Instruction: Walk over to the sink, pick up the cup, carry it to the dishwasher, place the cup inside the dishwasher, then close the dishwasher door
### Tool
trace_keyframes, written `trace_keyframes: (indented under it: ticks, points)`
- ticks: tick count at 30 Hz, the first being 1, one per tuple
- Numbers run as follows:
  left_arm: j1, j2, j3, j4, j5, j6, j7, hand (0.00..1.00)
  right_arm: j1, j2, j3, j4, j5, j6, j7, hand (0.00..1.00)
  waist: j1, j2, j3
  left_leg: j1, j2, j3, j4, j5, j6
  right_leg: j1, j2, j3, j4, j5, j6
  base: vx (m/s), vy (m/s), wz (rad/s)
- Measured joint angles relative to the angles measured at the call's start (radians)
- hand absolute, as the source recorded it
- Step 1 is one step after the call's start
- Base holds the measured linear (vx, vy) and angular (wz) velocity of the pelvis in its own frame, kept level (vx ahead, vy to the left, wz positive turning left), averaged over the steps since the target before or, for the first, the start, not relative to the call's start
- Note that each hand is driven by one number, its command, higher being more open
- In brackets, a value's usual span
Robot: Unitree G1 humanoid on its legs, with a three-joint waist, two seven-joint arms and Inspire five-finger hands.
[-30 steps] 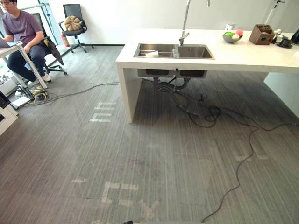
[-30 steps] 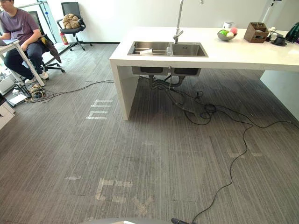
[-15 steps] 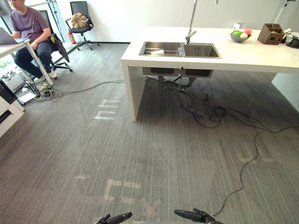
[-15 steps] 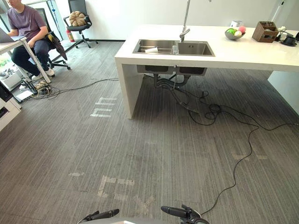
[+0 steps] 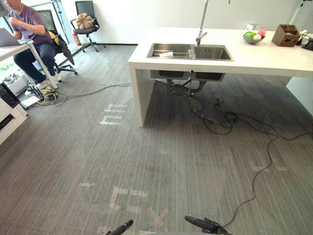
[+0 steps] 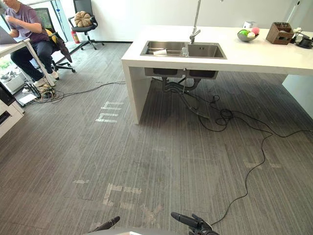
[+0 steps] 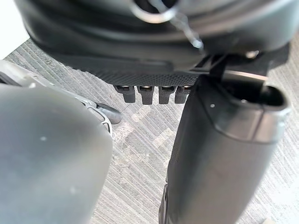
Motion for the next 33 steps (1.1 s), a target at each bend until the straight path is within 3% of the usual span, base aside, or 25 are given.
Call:
trace_keyframes:
  ticks: [13,15,18,21,23,24,26,27,29,31,33]
  points:
    - [0.004,0.001,-0.007,0.012,-0.008,-0.015,-0.013,1.00,-0.001,-0.003,0.015,0.018,-0.010,-0.034,0.015,1.00,0.000,-0.002,0.000,0.000,-0.003,-0.005,0.000,0.000,0.000,0.000,-0.001,-0.002,0.000,0.000,0.000,0.00,0.000,0.00]
    - [0.003,0.004,-0.008,0.013,-0.009,-0.007,-0.016,1.00,-0.002,-0.005,0.022,0.020,-0.010,-0.034,0.015,1.00,0.000,-0.003,0.000,-0.002,-0.005,-0.009,0.000,0.001,0.001,0.000,-0.001,-0.005,0.000,0.000,0.000,0.00,0.001,0.06]
    - [-0.002,0.017,-0.008,0.023,-0.009,0.053,-0.052,1.00,-0.008,-0.006,0.021,0.029,-0.008,-0.034,0.014,1.00,-0.003,-0.005,0.001,-0.002,-0.014,-0.033,0.000,0.004,0.007,0.008,-0.006,-0.024,0.002,-0.002,0.003,-0.02,0.001,0.19]
    - [-0.013,0.035,-0.026,0.040,-0.007,0.080,-0.084,1.00,-0.011,-0.012,0.020,0.027,0.000,-0.034,0.014,1.00,-0.004,-0.011,0.006,0.007,-0.032,-0.072,0.000,-0.014,0.023,-0.037,-0.054,-0.057,0.176,-0.101,0.025,-0.02,0.046,0.42]
    - [-0.017,0.055,-0.052,0.038,0.004,0.092,-0.112,1.00,-0.012,-0.016,0.020,0.006,0.009,-0.033,0.013,1.00,-0.002,-0.028,0.028,0.027,-0.063,-0.105,0.001,-0.029,0.046,-0.121,-0.130,-0.048,0.436,-0.175,0.061,0.00,0.085,0.28]
    - [-0.018,0.058,-0.059,0.038,0.009,0.096,-0.113,1.00,-0.014,-0.020,0.020,-0.012,0.011,-0.034,0.013,1.00,-0.003,-0.028,0.037,0.032,-0.066,-0.105,0.001,-0.032,0.050,-0.162,-0.147,-0.035,0.524,-0.172,0.058,-0.01,0.081,0.07]
    - [-0.018,0.082,-0.060,0.037,0.027,0.115,-0.115,1.00,-0.024,-0.019,0.018,-0.046,0.016,-0.036,0.017,1.00,-0.010,-0.037,0.066,0.069,-0.072,-0.105,0.002,-0.036,0.074,-0.254,-0.194,-0.001,0.753,-0.162,0.012,0.00,0.097,0.06]
    - [-0.013,0.090,-0.060,0.040,0.027,0.121,-0.112,1.00,-0.026,-0.014,0.017,-0.046,0.016,-0.040,0.018,1.00,-0.013,-0.044,0.069,0.085,-0.069,-0.109,0.002,-0.043,0.077,-0.263,-0.194,0.001,0.774,-0.188,0.006,0.04,0.069,0.12]
    - [-0.010,0.092,-0.055,0.046,0.032,0.142,-0.111,1.00,-0.026,-0.004,-0.008,-0.045,0.017,-0.045,0.023,1.00,-0.017,-0.041,0.073,0.098,-0.051,-0.122,0.004,-0.058,0.078,-0.277,-0.161,-0.016,0.684,-0.230,0.010,0.12,0.023,0.19]
    - [-0.015,0.087,-0.046,0.048,0.051,0.153,-0.111,1.00,-0.026,0.004,-0.043,-0.045,0.044,-0.053,0.033,1.00,-0.029,-0.031,0.083,0.099,-0.023,-0.134,0.010,-0.073,0.071,-0.292,-0.125,-0.043,0.531,-0.211,0.014,0.20,-0.035,0.17]
    - [-0.018,0.072,-0.003,0.042,0.086,0.157,-0.114,1.00,-0.015,0.003,-0.061,-0.048,0.054,-0.050,0.055,1.00,-0.028,-0.022,0.092,0.108,0.017,-0.127,0.041,-0.121,0.047,-0.334,-0.081,-0.044,0.297,-0.077,0.019,0.30,-0.078,-0.04]
